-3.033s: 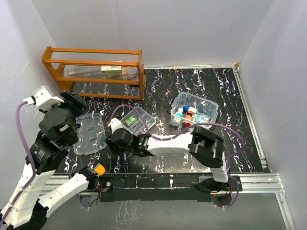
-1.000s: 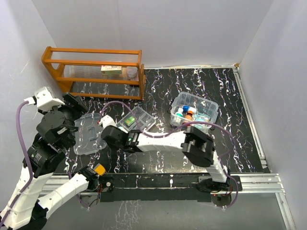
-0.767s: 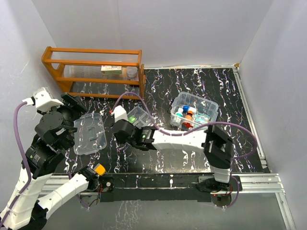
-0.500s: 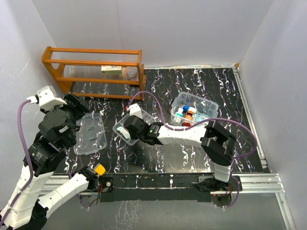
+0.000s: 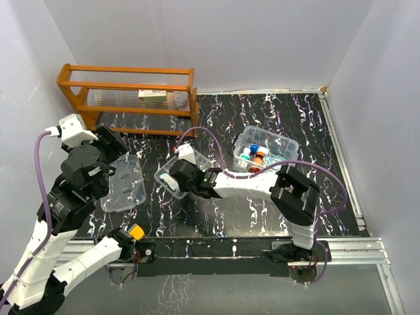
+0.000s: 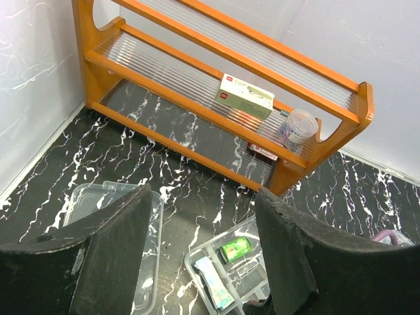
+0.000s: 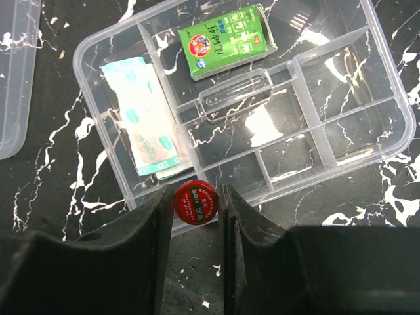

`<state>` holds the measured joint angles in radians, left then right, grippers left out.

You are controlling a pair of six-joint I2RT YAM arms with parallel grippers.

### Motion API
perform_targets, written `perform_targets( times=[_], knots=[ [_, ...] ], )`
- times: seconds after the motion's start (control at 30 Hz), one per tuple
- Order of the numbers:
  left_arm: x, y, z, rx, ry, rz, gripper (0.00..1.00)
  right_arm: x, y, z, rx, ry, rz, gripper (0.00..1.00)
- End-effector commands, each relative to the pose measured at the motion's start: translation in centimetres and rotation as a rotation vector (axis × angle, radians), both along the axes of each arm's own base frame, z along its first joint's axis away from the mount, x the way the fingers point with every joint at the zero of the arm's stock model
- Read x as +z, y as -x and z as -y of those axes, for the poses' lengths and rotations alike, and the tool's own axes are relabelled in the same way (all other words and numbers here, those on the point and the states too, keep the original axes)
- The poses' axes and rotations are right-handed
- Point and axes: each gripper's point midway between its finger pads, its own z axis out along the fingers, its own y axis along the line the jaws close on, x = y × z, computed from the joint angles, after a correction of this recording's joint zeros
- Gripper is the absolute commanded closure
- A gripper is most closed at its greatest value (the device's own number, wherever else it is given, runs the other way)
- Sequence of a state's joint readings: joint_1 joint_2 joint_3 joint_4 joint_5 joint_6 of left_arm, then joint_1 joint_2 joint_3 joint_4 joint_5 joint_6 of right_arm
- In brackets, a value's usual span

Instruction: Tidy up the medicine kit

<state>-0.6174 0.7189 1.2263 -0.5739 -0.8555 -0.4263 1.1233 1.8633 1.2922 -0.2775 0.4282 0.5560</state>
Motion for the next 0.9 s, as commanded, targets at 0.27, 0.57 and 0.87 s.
perform_targets(
  times=[0.27,0.57,0.87],
  knots=[
    [-0.1,-0.4,0.0,0.01,-0.027,-0.011,0.37,-1.0,-2.2,0.8,-0.063,0.011,0.041,0.72],
    [-0.2,-0.5,0.0,0.01,-0.035,-0.015,0.36,-1.8,-2.7,0.7,-0.067,0.024,0.039,0.72],
    [-0.3,-0.6,0.2,0.005,-0.038,-0.021,0.35,-0.6,-2.5,0.2,-0.046,-0.001,0.03,0.54]
  ],
)
